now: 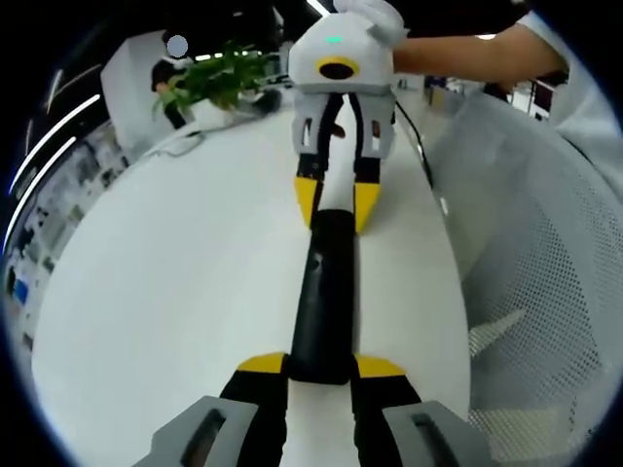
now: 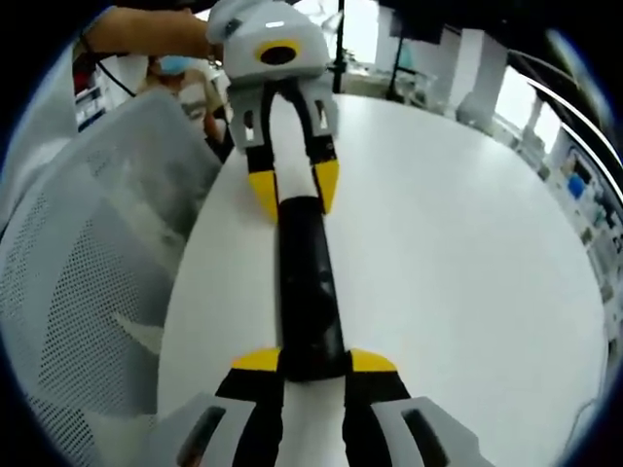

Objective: Press the specified remote control buttons in sequence, fully releasing each button before pressing the next.

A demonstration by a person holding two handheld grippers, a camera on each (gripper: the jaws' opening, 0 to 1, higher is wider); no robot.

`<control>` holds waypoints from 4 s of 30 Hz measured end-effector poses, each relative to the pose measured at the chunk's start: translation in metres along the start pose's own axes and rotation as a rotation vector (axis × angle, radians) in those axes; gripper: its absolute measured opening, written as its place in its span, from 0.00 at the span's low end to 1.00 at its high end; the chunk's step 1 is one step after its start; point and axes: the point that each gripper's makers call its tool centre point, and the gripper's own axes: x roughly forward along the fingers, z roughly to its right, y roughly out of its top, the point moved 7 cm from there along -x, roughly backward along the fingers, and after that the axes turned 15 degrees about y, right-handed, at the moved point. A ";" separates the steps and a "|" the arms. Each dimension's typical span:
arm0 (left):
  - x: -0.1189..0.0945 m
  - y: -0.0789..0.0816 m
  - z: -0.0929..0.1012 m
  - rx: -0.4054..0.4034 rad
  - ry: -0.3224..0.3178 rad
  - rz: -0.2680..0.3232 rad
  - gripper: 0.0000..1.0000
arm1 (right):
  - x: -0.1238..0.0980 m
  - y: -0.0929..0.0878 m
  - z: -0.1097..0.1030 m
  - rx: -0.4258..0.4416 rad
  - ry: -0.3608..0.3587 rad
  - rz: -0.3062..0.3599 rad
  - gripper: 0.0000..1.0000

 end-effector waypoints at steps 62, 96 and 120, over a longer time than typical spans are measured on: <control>0.072 0.012 -0.167 0.087 0.091 -0.012 0.24 | -0.039 0.007 0.165 -0.041 -0.164 0.023 0.20; 0.080 0.011 -0.173 0.003 -0.015 -0.057 0.24 | -0.037 0.003 0.175 0.022 -0.070 0.038 0.22; 0.079 0.008 -0.173 -0.015 -0.027 -0.031 0.27 | -0.037 0.001 0.178 0.006 -0.034 0.065 0.27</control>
